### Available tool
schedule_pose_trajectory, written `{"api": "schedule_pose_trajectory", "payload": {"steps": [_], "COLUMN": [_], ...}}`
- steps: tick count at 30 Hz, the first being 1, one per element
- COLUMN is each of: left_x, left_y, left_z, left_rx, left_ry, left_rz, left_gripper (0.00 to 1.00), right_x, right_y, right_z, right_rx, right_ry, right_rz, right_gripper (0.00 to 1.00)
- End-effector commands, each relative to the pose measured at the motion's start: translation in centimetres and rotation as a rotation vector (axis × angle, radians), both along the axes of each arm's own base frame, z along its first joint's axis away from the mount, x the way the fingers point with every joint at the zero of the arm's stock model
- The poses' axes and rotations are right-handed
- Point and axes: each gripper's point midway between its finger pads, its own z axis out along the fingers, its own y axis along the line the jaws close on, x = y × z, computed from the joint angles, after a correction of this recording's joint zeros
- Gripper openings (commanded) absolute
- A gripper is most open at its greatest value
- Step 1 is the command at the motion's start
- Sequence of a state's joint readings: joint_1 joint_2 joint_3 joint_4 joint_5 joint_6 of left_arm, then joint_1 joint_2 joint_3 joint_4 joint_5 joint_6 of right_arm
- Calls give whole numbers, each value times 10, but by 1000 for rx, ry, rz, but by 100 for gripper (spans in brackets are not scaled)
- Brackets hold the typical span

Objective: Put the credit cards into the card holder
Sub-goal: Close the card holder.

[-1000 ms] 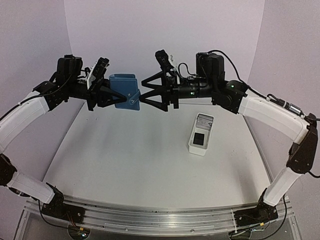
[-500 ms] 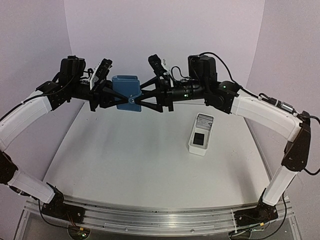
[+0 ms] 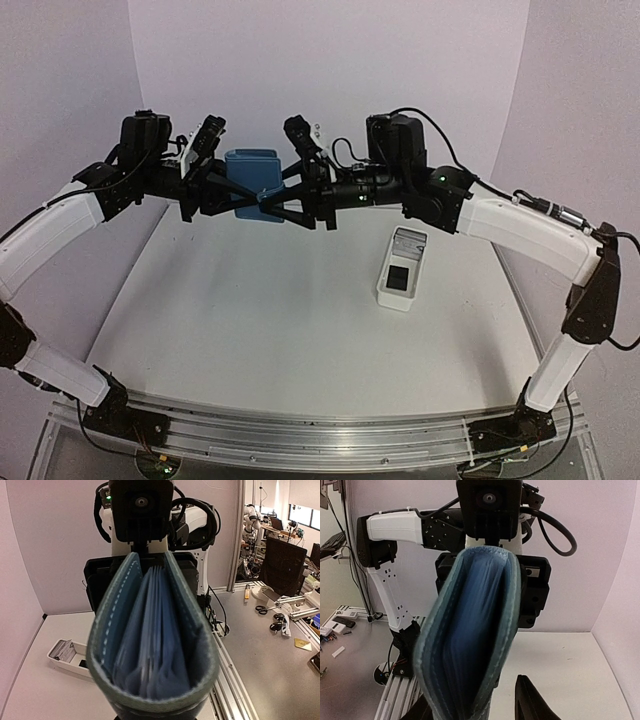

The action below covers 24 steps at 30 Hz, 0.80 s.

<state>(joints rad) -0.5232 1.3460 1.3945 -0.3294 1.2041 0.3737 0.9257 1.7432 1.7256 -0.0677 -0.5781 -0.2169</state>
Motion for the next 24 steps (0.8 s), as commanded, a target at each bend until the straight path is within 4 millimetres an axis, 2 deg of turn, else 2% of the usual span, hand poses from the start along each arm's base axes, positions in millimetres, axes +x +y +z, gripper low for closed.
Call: {"api": "schedule_pose_trajectory", "payload": {"steps": [1, 5, 14, 24], "left_x": [-8, -8, -7, -7], "left_y": [1, 1, 0, -3], "left_z": [17, 16, 12, 10], "left_rx": [-43, -44, -33, -22], "left_ry": [-54, -61, -75, -108], "left_rz": [-29, -31, -26, -12], "left_gripper": [0, 0, 0, 0], "right_x": [2, 3, 3, 16], "right_y": [-3, 0, 5, 11], "right_z": [21, 32, 29, 23], "right_rx": [59, 94, 91, 81], "right_ry": [-57, -72, -53, -23], "right_rz": [-33, -28, -7, -57], "right_gripper": [44, 43, 41, 23]}}
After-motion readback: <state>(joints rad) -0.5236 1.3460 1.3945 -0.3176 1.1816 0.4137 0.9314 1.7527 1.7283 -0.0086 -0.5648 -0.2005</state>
